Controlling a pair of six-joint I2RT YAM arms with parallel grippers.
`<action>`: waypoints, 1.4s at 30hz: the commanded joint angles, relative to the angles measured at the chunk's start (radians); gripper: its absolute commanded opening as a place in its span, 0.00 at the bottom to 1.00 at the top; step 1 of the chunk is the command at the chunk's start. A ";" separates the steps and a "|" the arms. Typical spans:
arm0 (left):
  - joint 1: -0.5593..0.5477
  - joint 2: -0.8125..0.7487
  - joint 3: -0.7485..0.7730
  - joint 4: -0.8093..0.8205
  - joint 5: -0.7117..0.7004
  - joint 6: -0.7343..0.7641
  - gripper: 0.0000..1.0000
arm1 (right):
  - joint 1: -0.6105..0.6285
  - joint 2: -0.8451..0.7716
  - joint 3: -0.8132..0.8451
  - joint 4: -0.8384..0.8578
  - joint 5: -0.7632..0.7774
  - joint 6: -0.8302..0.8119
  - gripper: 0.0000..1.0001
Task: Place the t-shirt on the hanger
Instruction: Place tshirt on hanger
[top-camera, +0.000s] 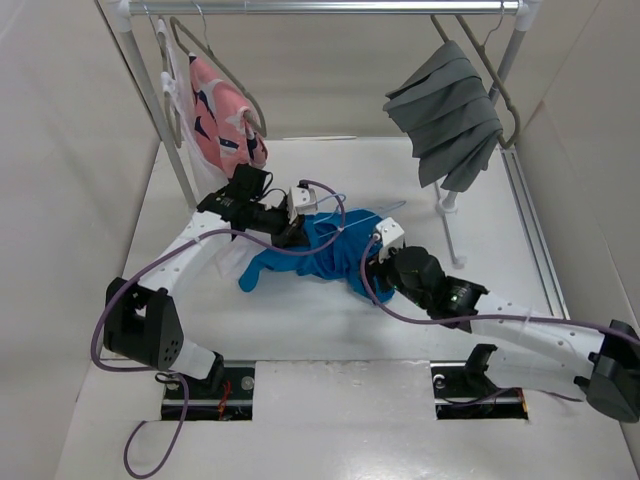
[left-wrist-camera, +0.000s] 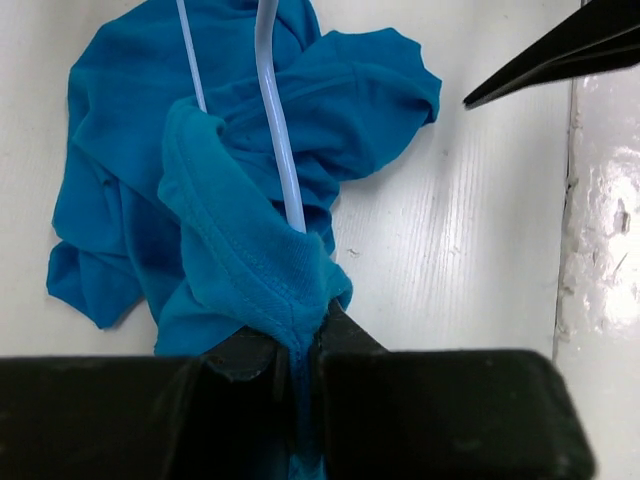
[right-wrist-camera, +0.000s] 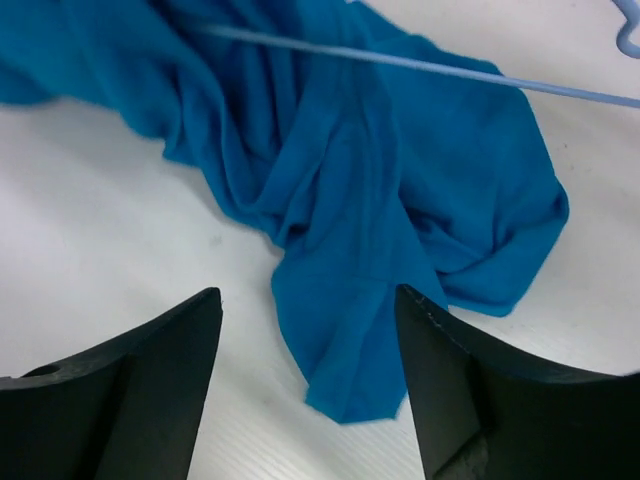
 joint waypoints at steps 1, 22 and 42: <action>-0.003 -0.015 -0.005 0.067 0.048 -0.074 0.00 | 0.020 0.059 0.043 0.192 0.142 0.229 0.73; -0.003 -0.034 -0.054 0.102 0.048 -0.111 0.00 | 0.011 0.546 0.102 0.493 0.102 0.326 0.57; 0.015 -0.061 -0.042 0.014 0.085 -0.053 0.00 | -0.147 0.493 -0.096 0.454 0.123 0.374 0.00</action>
